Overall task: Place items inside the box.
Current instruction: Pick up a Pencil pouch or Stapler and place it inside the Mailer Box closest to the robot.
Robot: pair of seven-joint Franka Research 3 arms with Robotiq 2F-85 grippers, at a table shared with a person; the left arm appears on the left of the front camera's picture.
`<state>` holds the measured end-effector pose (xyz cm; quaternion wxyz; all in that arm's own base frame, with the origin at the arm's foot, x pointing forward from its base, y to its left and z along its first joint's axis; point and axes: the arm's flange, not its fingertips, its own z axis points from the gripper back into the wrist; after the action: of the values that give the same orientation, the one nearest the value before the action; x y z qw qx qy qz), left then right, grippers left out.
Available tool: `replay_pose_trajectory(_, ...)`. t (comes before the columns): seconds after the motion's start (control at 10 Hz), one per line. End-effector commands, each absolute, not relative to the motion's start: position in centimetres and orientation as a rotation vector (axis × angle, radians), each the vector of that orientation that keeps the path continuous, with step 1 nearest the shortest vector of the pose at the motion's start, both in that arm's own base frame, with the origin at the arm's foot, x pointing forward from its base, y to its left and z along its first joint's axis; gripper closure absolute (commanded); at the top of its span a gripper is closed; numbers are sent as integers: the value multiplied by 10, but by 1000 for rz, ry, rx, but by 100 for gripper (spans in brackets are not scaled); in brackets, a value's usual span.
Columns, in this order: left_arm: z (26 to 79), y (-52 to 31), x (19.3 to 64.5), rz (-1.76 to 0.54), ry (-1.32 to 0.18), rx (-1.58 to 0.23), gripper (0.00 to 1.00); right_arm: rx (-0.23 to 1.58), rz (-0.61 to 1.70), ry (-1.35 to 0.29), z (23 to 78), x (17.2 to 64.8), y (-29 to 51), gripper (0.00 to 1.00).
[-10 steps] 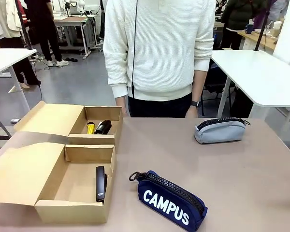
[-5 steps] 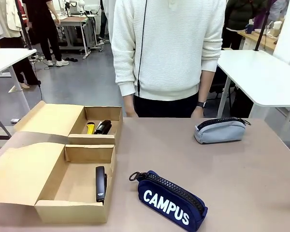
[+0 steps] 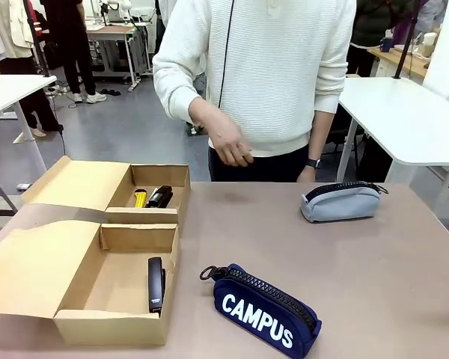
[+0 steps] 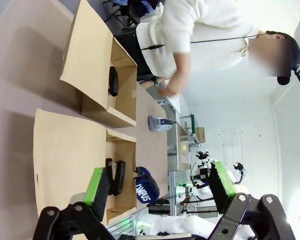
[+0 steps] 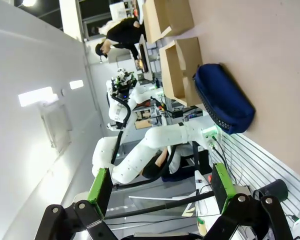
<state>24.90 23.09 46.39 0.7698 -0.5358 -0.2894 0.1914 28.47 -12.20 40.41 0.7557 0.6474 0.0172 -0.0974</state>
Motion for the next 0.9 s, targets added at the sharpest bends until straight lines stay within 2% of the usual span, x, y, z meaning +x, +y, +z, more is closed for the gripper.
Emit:
replay_pose_trajectory(0.0,463,229,248,400,-648,-1174,0,1416,-201,34,408,283,-124,0)
replay_pose_trajectory(0.1,463,229,248,400,-648,-1174,0,1412,-212,37,404,285,-122,0)
replay_pose_trajectory(0.2,463,229,248,400,-648,-1174,0,1251,-51,29,408,281,-108,0)
replay_pose_trajectory(0.3,463,229,248,400,-648,-1174,0,1168,98,96,410,305,-91,0)
replay_pose_trajectory(0.4,463,229,248,400,-648,-1174,0,991,244,83,416,347,-72,0)
replay_pose_trajectory(0.6,463,229,248,400,-648,-1174,0,770,368,66,421,401,-63,0)
replay_pose_trajectory(0.7,463,229,248,400,-648,-1174,0,979,442,120,421,391,-78,0)
replay_pose_trajectory(0.8,463,229,248,400,-648,-1174,0,1067,348,57,413,377,-106,0)
